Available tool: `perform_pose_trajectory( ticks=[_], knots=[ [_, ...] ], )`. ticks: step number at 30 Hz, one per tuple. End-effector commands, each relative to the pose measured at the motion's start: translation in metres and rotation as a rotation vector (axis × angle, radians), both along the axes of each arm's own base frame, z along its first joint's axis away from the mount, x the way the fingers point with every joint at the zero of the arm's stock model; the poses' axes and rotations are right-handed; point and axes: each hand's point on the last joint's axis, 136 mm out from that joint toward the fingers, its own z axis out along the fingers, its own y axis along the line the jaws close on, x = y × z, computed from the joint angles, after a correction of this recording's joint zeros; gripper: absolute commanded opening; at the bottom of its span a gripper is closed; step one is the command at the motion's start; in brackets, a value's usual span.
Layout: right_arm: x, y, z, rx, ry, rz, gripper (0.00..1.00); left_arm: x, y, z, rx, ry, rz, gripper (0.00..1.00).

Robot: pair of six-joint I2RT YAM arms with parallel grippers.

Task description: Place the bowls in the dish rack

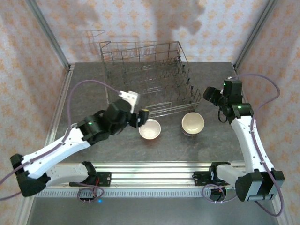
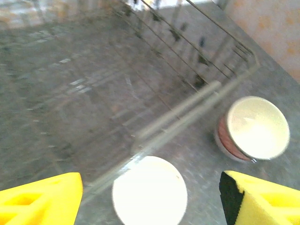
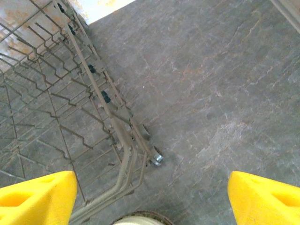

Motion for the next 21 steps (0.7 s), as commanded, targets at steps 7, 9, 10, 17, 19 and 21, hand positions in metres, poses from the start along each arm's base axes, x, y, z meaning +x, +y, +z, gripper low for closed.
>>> perform_pose_trajectory(
  ticks=[7,9,10,17,19,21],
  knots=[
    [-0.049,0.000,-0.007,0.002,0.088,-0.015,0.72,-0.022,-0.117,-0.032,0.001,0.081,-0.163,0.74],
    [-0.062,-0.001,-0.016,0.004,0.105,-0.027,0.70,-0.023,-0.137,-0.040,-0.033,0.115,-0.188,0.74],
    [-0.066,-0.001,-0.019,0.015,0.108,-0.032,0.69,-0.023,-0.143,-0.042,-0.044,0.127,-0.193,0.74],
    [-0.086,0.014,-0.063,0.108,0.201,-0.019,0.59,-0.012,-0.159,-0.052,-0.021,0.134,-0.168,0.73],
    [-0.087,0.016,-0.074,0.115,0.226,-0.022,0.57,-0.010,-0.157,-0.050,-0.016,0.126,-0.155,0.74],
    [-0.086,0.018,-0.084,0.122,0.250,-0.019,0.55,-0.008,-0.154,-0.046,-0.014,0.111,-0.140,0.74]
  ],
)
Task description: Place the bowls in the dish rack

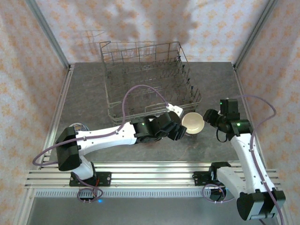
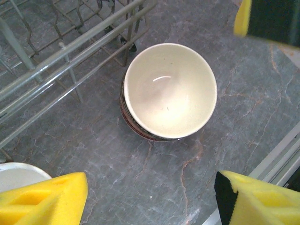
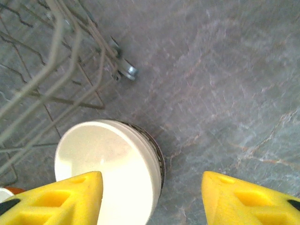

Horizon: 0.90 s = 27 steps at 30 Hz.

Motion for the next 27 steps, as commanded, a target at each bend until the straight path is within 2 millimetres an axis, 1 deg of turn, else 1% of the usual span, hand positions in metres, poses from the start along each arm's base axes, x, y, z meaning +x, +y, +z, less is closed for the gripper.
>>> perform_pose_trajectory(
  ticks=[1,3,6,9,15,18,21,23,27],
  knots=[
    [-0.002,0.005,-0.014,0.032,0.041,-0.007,0.55,0.009,0.001,0.025,-0.048,-0.050,0.049,0.74],
    [0.001,0.006,-0.024,0.026,0.060,0.002,0.52,0.011,0.008,0.028,-0.047,-0.068,0.070,0.74],
    [0.005,0.003,-0.034,-0.014,0.090,0.015,0.44,0.014,0.019,0.030,-0.043,-0.082,0.097,0.75],
    [0.011,0.010,-0.038,-0.002,0.107,0.053,0.43,0.017,0.028,0.029,-0.035,-0.088,0.118,0.76],
    [0.013,0.007,-0.049,-0.048,0.158,0.079,0.35,0.022,0.042,0.034,-0.006,-0.121,0.143,0.77],
    [0.015,0.006,-0.054,-0.064,0.167,0.087,0.35,0.028,0.057,0.045,0.025,-0.163,0.175,0.78],
    [0.017,0.011,-0.059,-0.048,0.184,0.114,0.35,0.034,0.071,0.055,0.028,-0.191,0.202,0.80],
    [0.019,0.015,-0.059,-0.044,0.188,0.128,0.37,0.038,0.079,0.060,0.016,-0.200,0.219,0.80],
    [0.026,0.021,-0.055,-0.047,0.167,0.157,0.41,0.042,0.089,0.061,0.003,-0.205,0.244,0.81]
  ],
)
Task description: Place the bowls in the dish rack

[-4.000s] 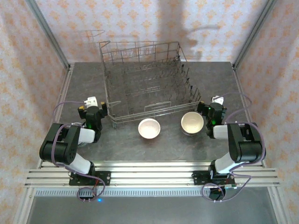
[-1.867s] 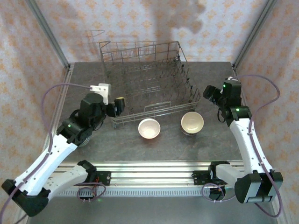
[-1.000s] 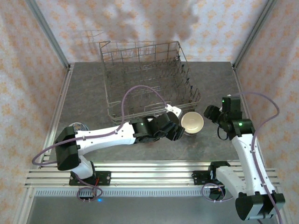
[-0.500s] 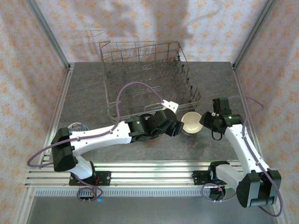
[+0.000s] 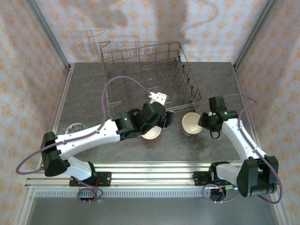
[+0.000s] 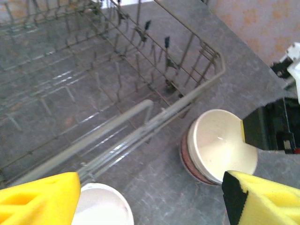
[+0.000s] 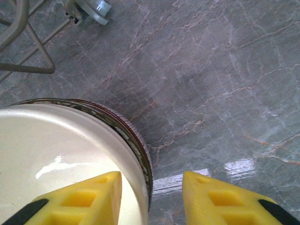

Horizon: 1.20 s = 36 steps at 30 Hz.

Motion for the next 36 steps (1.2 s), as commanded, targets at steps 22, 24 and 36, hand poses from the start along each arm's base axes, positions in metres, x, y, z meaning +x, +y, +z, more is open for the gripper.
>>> perform_pose_trajectory(
  ticks=[22,24,36],
  knots=[
    [0.032,0.011,0.024,-0.014,-0.037,0.102,0.07,0.020,0.022,0.001,0.107,-0.031,0.045,0.84],
    [0.032,0.012,0.028,-0.008,-0.042,0.108,0.06,0.021,0.024,0.002,0.112,-0.032,0.049,0.84],
    [0.020,0.018,0.060,0.020,-0.071,0.155,0.02,0.023,0.046,0.026,0.151,-0.051,0.111,0.85]
  ],
)
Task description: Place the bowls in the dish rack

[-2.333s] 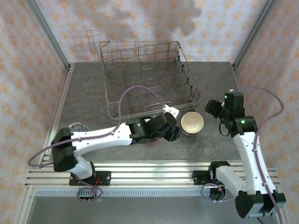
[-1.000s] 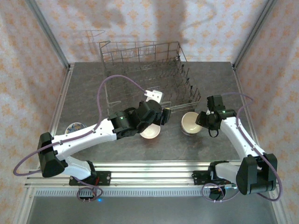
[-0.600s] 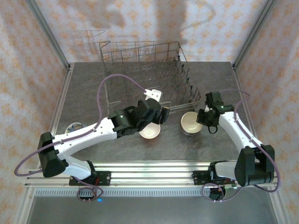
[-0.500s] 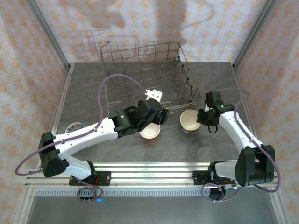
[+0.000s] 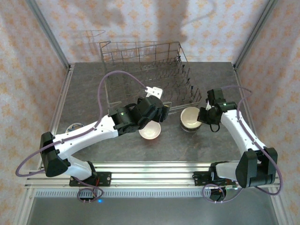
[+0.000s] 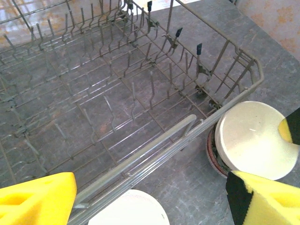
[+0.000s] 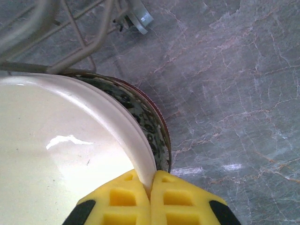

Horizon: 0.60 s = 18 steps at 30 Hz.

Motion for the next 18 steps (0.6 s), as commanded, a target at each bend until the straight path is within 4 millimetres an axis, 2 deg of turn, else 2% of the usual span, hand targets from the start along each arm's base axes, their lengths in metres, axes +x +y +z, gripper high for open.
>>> perform_pose_trajectory(
  ticks=[1,6,11,15,18],
  knots=[
    [0.001,0.005,0.035,0.022,-0.069,0.027,0.01,0.004,0.026,0.024,0.042,-0.033,0.071,0.86],
    [-0.015,-0.005,0.068,-0.021,-0.117,0.018,0.00,0.010,0.065,0.057,-0.027,-0.043,0.153,0.87],
    [-0.023,-0.014,0.105,-0.045,-0.189,-0.013,0.00,0.020,0.119,0.078,-0.136,-0.033,0.265,0.88],
    [-0.009,-0.024,0.144,-0.078,-0.290,-0.073,0.00,0.026,0.162,0.086,-0.156,-0.042,0.351,0.89],
    [0.016,-0.030,0.173,-0.104,-0.360,-0.117,0.00,0.028,0.193,0.079,-0.140,-0.017,0.414,0.90]
  ],
)
